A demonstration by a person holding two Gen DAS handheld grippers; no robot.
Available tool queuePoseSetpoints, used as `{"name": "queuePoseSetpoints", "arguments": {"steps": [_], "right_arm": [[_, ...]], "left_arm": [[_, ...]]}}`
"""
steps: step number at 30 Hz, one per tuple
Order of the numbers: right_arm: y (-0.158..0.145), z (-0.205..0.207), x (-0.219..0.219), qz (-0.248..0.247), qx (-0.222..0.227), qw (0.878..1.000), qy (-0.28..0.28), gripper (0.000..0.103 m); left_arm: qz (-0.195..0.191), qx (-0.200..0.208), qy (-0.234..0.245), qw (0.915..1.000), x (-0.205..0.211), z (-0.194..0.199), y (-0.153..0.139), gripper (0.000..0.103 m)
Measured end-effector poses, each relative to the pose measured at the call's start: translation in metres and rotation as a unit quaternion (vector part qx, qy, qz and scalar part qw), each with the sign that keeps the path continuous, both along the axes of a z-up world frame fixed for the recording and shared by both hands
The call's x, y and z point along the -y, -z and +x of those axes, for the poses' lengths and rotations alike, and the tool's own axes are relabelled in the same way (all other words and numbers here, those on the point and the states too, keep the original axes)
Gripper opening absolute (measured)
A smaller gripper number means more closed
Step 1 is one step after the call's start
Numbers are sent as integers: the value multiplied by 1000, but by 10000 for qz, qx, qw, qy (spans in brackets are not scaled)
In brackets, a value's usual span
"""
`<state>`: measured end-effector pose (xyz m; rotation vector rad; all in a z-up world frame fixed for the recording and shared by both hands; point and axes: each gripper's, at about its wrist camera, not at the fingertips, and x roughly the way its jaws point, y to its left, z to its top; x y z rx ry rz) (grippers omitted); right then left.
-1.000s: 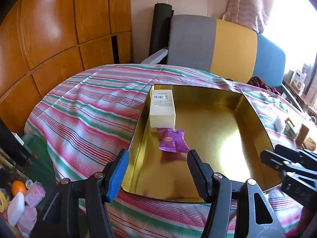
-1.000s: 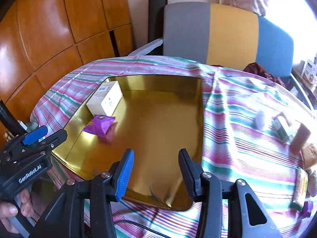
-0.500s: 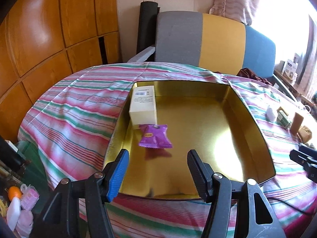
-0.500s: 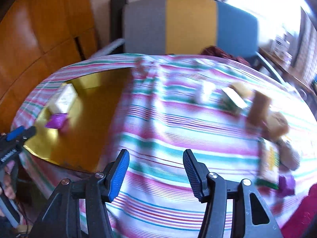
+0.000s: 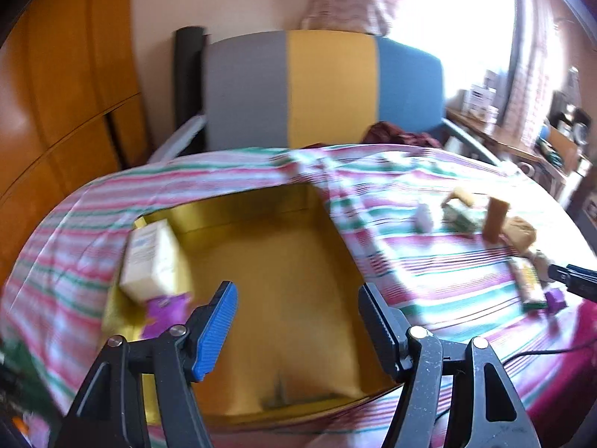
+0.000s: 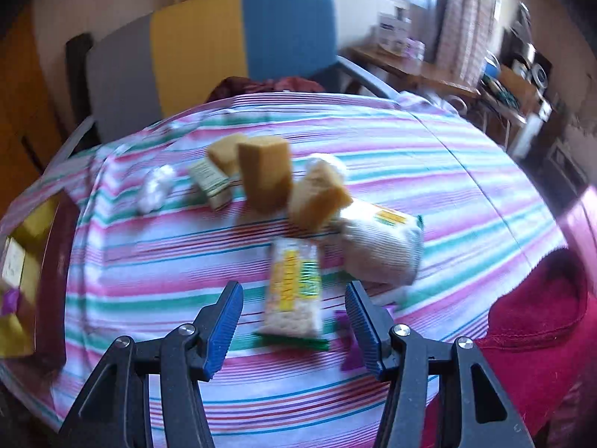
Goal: Organize objects
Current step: 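Move both grippers back over the remaining objects on the table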
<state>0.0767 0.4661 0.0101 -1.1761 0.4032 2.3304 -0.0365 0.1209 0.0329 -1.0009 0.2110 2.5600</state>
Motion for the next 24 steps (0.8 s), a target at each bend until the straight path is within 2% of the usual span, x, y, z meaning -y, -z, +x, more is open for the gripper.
{"name": "queuePoseSetpoints", "arguments": {"steps": [3,5,10,15,20,24], "right_arm": [[2,8,-23,-786,-404,9957,264,58],[2,11,-28,-872,-533,9940,384,58],[-4,17,-25,-1026,-904,9905,132,63],[-1,14,-27,-1218,-1010,9874,63,65],[4,10,-26,-1497,-1031,9833,-79,66],[3,12,-26,-1608,-1138,9803,-155,66]], "left_arm": [[46,76,343,9994,-32,-4,-5,69],[71,207,555,9982,-56,-10,-5,69],[26,482,894,9948,-116,-30,6,68],[-212,710,986,9924,-168,-56,30,68],[-423,949,1017,9894,-204,-86,57,59],[-516,1040,1005,9881,-227,-106,71,57]]}}
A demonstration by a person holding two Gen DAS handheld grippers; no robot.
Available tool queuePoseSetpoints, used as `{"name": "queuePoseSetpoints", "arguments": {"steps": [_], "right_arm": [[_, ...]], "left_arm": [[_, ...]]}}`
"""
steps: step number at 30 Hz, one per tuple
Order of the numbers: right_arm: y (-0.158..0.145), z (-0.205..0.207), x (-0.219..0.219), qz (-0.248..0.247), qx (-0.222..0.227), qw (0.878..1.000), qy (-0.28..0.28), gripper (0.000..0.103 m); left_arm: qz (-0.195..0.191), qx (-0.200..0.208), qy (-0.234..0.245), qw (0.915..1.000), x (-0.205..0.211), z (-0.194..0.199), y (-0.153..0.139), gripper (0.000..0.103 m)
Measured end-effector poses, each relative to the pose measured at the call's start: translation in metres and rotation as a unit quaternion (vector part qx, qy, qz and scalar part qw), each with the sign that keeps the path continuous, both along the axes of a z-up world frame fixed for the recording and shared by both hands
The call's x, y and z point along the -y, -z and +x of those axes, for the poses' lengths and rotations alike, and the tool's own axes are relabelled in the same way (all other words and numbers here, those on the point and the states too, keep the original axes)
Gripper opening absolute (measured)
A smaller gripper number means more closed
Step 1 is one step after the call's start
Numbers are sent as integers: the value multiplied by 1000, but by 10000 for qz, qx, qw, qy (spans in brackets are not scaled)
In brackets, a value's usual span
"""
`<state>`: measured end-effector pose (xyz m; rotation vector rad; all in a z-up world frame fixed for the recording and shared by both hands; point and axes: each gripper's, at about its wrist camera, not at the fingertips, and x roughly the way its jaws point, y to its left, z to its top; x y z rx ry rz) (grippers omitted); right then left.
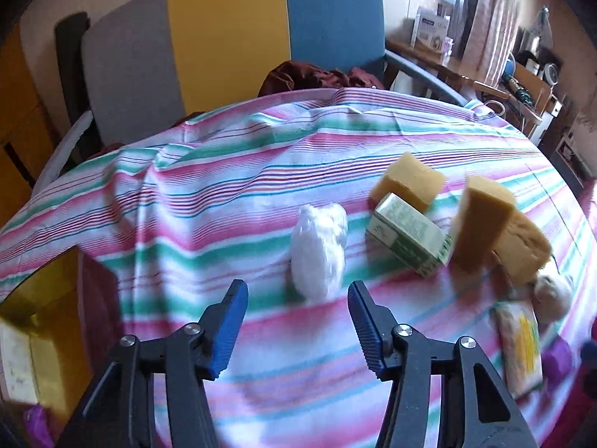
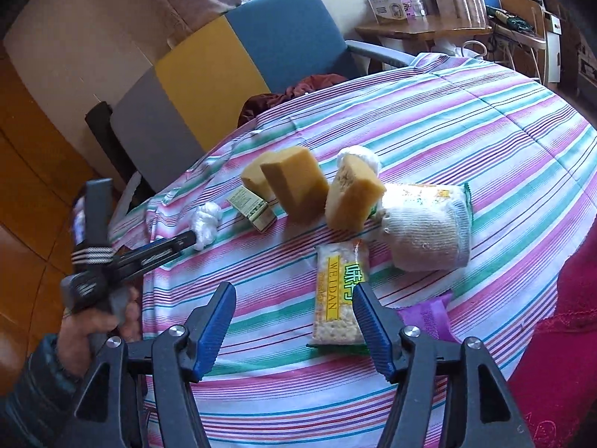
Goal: Organize objects
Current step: 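Move both grippers back over the remaining objects on the table, then grasp white wrapped bundle with left gripper while right gripper grasps small green box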
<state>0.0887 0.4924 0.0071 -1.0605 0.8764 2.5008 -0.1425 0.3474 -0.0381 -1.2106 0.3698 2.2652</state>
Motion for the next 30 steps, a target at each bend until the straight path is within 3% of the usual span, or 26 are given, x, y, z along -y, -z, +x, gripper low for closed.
{"name": "queuePoseSetpoints", "arguments": {"steps": [6,7,8,9,18,21,26,30], "right_arm": [[3,1,-5,-224,-61,9997,20,66],[3,1,-5,-220,-50,9997,20,66],[3,0,-4,-213,-36,9998,-2,66],[4,-1,-3,-204,-27,9998,-28,66],[12,-28,21,175,562,9956,-734,65],[14,-45,26,376,794,9914,-965,64],[10,-92,23,654,940,9860,-1211,52],[12,-139,30,960,942,9780,-1595,51]], "left_arm": [[-46,196,-79,9998,-26,-29,20,55],[-77,158,-34,9998,-31,-32,23,51],[-172,107,28,9998,-36,-34,26,37],[-248,128,63,9996,-39,-36,29,35],[-233,188,168,9994,-16,-11,28,35],[-158,403,21,9991,-3,-3,25,35],[-3,538,-138,9985,26,25,23,34],[111,426,-129,9989,43,49,25,35]]}}
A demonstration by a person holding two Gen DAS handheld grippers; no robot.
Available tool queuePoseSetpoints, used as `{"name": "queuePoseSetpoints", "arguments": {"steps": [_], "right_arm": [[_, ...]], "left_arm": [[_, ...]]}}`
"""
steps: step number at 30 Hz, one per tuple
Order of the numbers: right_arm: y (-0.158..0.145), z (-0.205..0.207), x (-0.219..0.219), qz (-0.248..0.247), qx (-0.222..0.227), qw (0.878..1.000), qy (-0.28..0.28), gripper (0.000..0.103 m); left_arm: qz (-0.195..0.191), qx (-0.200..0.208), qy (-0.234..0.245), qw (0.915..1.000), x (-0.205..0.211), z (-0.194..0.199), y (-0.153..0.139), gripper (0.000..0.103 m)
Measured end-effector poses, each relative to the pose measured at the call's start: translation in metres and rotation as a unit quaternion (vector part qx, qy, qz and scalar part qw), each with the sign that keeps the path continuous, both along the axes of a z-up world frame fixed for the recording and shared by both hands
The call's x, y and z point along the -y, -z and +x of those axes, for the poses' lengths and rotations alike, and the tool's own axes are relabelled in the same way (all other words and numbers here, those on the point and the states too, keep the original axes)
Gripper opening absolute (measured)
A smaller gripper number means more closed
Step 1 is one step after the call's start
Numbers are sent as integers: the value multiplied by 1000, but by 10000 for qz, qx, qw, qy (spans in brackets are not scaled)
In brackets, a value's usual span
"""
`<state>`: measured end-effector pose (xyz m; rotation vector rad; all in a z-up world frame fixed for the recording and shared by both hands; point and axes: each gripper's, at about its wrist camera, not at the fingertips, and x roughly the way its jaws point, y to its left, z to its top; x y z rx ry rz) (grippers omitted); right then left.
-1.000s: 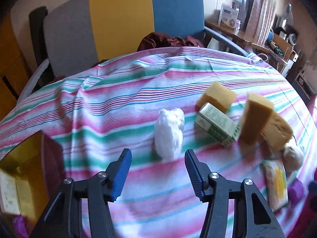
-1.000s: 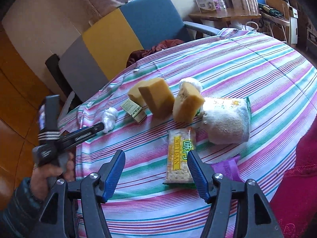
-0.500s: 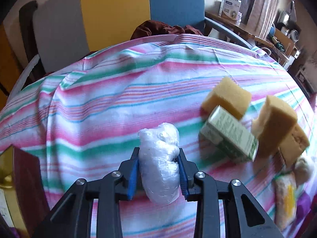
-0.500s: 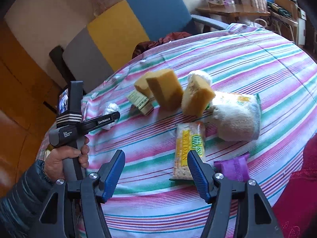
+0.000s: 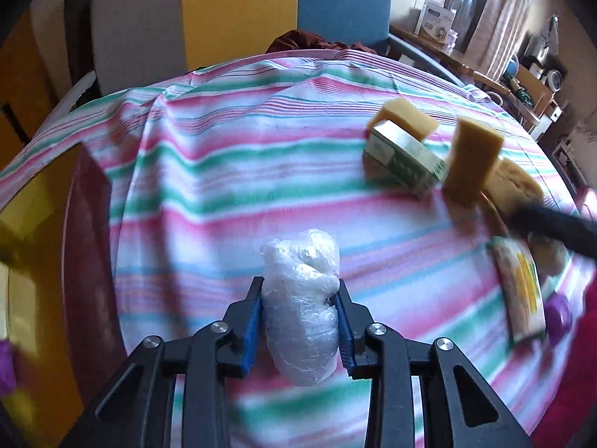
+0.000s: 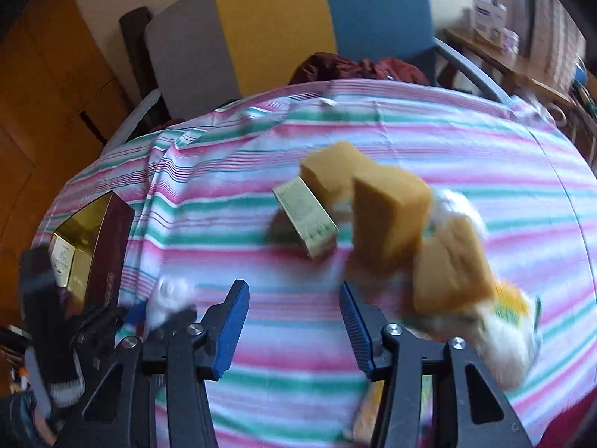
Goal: Organize objects
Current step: 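Grasp white wrapped bundle with left gripper while right gripper grasps small green box, then carry the white bundle into the gold tray and release it with the left gripper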
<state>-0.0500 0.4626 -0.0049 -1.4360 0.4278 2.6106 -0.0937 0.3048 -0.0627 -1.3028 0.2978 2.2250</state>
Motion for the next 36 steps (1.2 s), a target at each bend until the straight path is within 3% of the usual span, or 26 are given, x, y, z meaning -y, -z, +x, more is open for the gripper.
{"name": "queuePoseSetpoints", "arguments": {"steps": [6,11,15,24,29,36], "right_arm": [[22,-57,5,580,86,9981,-182,50],[37,-71,0,1186,125,9928,-115,46],[35,-70,-4,1187,78,9926,-230,40],[45,-79,-3,1283,169,9907,-428,40],[47,-79,5,1370,233,9882,-637,29],[56,-78,9,805,652,9899,-968,29]], "left_arm": [[109,-142,73,9998,10,10,3,35],[108,-311,147,9993,10,14,5,36],[122,-359,90,9992,10,17,5,36],[174,-469,44,9987,11,18,6,37],[145,-421,41,9990,10,17,6,37],[72,-470,70,9988,9,18,5,37]]}}
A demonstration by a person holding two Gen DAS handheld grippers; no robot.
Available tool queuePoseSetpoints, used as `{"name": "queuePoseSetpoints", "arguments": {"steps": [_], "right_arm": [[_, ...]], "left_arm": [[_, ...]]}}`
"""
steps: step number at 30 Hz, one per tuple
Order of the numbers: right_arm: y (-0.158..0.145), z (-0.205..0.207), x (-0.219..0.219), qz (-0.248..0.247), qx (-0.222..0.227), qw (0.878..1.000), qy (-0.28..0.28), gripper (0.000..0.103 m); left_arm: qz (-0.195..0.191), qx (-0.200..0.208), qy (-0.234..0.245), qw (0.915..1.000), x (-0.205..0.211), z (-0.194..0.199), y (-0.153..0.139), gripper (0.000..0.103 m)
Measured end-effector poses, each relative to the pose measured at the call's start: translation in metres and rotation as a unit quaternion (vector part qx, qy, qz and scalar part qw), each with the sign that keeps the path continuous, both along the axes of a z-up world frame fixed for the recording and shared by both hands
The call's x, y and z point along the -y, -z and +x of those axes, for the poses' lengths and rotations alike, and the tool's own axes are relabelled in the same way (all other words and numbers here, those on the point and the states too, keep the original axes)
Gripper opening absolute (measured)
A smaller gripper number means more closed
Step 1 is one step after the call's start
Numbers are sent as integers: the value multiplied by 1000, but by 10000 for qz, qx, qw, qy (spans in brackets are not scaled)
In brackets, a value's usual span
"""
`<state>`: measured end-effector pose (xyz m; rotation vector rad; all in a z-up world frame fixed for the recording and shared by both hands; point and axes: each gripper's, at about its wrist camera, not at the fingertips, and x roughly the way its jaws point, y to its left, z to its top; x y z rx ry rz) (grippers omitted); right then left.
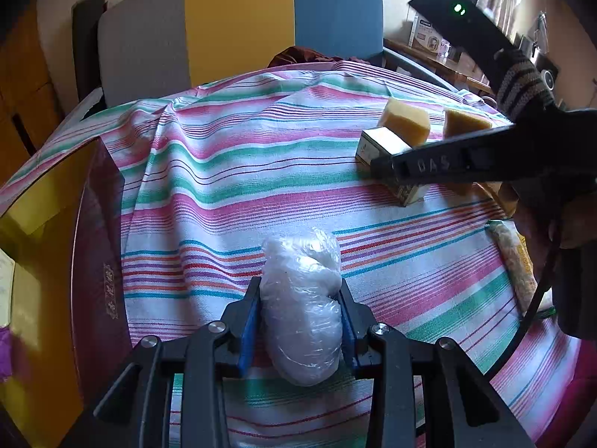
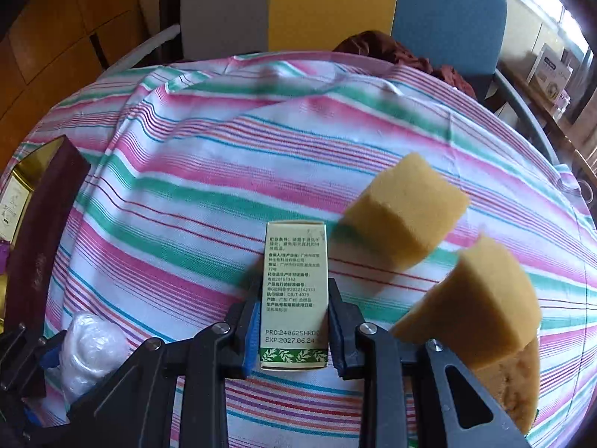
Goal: Organize objects
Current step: 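Carry the white bundle into the gold tray and release it with the left gripper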
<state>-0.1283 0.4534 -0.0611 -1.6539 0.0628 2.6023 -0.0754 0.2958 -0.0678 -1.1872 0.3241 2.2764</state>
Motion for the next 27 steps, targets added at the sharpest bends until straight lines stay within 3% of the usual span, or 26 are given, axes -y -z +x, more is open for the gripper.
{"name": "queuePoseSetpoints", "arguments": {"steps": [10,21,27], "right_arm": [[0,-1,4,39,-118,9999,-14,29],[1,2,7,125,-251,9996,-16,29],[0,4,17,430,-288,9987,37,29]], "left_arm": [[1,34,-59,10000,5,6,-14,34],[388,-762,-364,9957,42,19,-96,34],[305,-919,-851,9917,90,20,-105,34]]}}
